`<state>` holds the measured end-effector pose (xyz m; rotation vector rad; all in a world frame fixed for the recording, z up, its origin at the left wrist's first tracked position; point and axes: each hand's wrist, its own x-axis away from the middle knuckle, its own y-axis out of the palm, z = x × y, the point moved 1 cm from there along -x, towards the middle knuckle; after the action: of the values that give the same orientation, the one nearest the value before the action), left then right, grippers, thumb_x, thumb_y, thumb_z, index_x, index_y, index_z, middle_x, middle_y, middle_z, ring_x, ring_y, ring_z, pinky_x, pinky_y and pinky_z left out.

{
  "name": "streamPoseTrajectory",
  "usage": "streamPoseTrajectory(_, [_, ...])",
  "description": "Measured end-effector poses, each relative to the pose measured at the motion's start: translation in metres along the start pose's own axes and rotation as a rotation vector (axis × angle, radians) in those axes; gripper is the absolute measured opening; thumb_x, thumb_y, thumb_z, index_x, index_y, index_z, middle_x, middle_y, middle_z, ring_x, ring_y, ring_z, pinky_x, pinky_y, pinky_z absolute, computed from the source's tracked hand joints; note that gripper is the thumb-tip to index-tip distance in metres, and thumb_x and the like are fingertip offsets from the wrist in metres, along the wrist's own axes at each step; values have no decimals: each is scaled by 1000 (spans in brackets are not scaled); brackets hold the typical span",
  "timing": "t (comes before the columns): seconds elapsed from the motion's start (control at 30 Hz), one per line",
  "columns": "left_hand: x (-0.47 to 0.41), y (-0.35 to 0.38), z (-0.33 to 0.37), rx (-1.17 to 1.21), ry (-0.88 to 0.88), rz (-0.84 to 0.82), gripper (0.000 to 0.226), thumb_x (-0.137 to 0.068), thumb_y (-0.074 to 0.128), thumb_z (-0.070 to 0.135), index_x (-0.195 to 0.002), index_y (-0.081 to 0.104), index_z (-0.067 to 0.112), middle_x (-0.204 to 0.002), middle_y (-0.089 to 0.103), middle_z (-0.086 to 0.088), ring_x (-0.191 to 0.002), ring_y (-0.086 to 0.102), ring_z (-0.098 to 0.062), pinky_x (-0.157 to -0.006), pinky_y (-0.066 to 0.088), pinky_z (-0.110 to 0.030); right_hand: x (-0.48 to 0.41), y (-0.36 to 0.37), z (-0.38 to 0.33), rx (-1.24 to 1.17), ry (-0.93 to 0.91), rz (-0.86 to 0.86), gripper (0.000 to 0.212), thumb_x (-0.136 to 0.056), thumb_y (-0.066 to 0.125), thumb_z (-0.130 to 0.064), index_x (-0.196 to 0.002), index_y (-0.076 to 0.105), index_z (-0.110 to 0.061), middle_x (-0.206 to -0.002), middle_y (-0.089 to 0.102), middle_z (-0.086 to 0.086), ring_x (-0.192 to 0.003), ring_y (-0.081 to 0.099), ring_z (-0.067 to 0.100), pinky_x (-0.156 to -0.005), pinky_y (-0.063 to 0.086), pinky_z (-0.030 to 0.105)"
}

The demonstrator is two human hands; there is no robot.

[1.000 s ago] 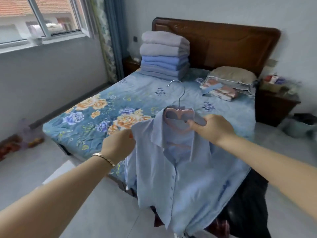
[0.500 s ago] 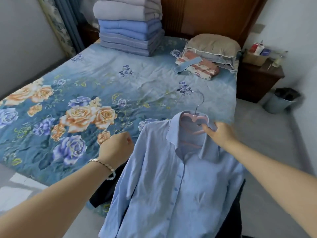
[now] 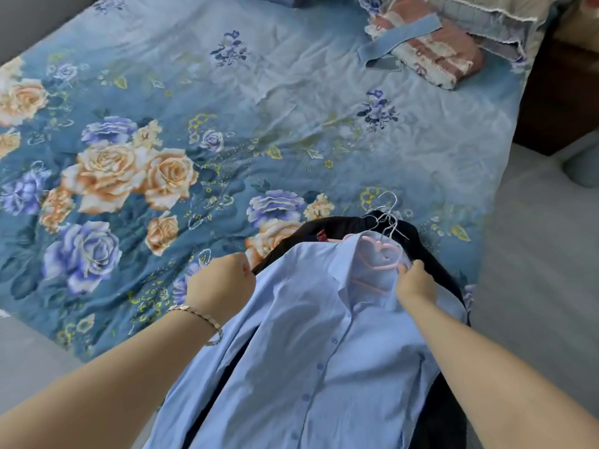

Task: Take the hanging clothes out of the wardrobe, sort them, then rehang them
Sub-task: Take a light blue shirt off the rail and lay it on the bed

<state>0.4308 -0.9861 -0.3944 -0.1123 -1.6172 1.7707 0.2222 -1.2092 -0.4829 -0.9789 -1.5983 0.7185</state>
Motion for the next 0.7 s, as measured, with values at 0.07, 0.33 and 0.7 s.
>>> streamPoseTrajectory(0.07, [-6, 5, 0, 8, -10, -27, 20, -92, 37, 14, -80, 53, 15, -78, 57, -2, -70, 50, -25, -49, 26, -23, -9, 2, -3, -54, 56, -52, 42, -99, 40, -16, -134, 32, 5, -131, 48, 30, -120, 47, 44, -92, 40, 43])
streamPoseTrajectory(0.33, [14, 0, -30, 12, -100, -55, 23, -97, 30, 21, -89, 51, 15, -101, 56, -5, -88, 50, -28, -73, 37, -27, 38, 16, -55, 249, -254, -448, 25, -92, 40, -17, -68, 41, -14, -104, 60, 20, -98, 53, 33, -78, 39, 30])
streamPoseTrajectory(0.7, [171, -75, -177, 141, -347, 35, 11, -91, 41, 24, -92, 52, 22, -96, 56, 4, -85, 51, -21, -71, 35, -25, 293, 41, -189, 523, -1019, -650, 31, -94, 36, -14, -111, 59, -3, -115, 61, 18, -109, 55, 30, -89, 44, 34])
